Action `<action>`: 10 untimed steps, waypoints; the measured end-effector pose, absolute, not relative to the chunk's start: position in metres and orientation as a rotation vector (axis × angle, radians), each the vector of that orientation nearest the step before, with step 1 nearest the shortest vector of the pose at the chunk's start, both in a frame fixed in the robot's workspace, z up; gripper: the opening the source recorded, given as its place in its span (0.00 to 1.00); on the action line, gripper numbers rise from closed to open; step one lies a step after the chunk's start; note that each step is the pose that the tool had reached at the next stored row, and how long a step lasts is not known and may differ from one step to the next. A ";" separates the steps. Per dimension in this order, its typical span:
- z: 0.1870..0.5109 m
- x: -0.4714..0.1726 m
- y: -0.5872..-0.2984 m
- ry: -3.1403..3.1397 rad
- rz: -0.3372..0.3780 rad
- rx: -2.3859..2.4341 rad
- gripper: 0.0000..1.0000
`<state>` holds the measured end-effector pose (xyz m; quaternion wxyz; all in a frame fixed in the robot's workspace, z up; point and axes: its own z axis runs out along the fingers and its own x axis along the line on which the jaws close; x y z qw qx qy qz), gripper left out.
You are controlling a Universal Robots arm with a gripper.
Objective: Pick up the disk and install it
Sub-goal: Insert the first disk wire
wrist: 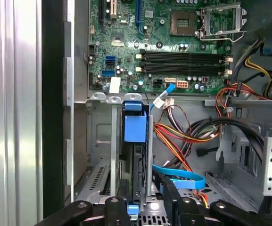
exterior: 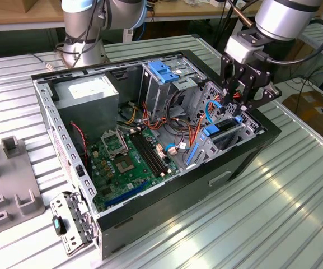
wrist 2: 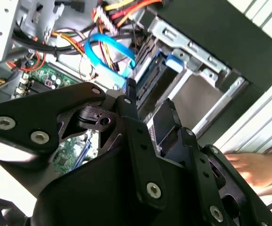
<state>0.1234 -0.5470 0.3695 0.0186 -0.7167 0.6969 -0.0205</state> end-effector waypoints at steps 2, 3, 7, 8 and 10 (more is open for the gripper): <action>0.367 0.126 -0.544 2.164 -0.063 -2.225 0.43; 0.366 0.126 -0.542 2.164 -0.063 -2.225 0.43; 0.363 0.126 -0.541 2.167 -0.060 -2.229 0.43; 0.363 0.126 -0.541 2.168 -0.060 -2.230 0.43; 0.362 0.126 -0.541 2.169 -0.060 -2.232 0.43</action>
